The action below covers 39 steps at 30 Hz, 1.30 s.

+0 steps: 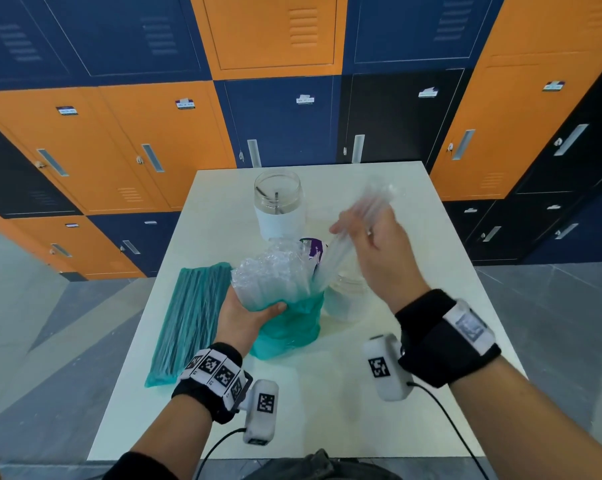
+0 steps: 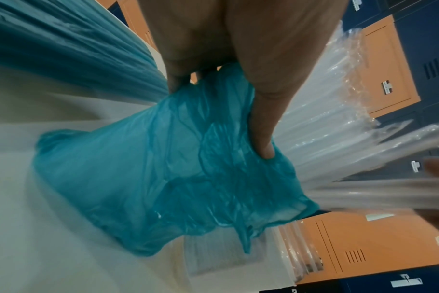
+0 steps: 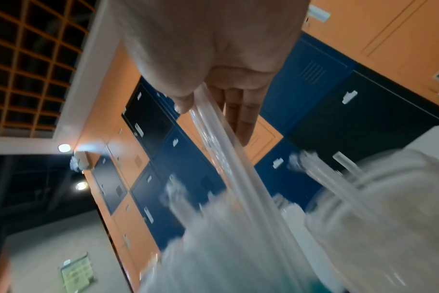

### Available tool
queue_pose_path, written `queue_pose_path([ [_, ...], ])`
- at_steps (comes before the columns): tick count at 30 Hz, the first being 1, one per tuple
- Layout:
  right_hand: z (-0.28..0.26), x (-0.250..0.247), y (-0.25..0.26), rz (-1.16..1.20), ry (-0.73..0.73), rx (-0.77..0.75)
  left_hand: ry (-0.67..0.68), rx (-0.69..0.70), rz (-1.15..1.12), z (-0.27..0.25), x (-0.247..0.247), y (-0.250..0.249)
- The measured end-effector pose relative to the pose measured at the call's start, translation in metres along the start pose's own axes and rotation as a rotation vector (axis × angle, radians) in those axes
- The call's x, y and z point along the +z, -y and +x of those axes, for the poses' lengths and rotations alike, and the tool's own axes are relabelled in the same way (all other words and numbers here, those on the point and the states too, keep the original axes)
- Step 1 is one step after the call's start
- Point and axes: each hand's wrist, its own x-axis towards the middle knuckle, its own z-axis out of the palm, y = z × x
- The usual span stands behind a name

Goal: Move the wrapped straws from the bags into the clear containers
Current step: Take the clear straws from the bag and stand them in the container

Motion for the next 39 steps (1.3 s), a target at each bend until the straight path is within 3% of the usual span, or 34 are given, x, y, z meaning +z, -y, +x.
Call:
queue_pose_path([
  [7,0.034,-0.028,0.007,-0.034,-0.207,-0.019,-0.008,-0.014,-0.022,0.006,0.002,0.005],
  [13,0.03,0.011,-0.055,-0.118,0.0,0.315,-0.014,-0.026,-0.02,0.008,0.004,0.007],
  [15,0.027,0.022,-0.069,-0.265,0.082,0.396,-0.017,-0.035,-0.035,0.008,0.004,0.007],
  [18,0.029,0.031,-0.082,-0.449,0.188,0.366,-0.024,-0.037,-0.034,0.009,0.004,0.008],
  [22,0.034,0.034,-0.088,-0.493,0.195,0.404,-0.031,-0.047,-0.043,0.01,0.005,0.008],
  [28,0.028,0.032,-0.087,-0.361,0.048,0.441,-0.02,-0.043,-0.032,0.009,0.004,0.007],
  [34,0.024,0.029,-0.082,-0.258,0.058,0.466,0.007,-0.046,-0.05,0.009,0.001,0.006],
  [39,0.0,0.033,-0.053,-0.103,-0.075,0.222,0.005,-0.038,-0.065,0.01,0.002,0.008],
])
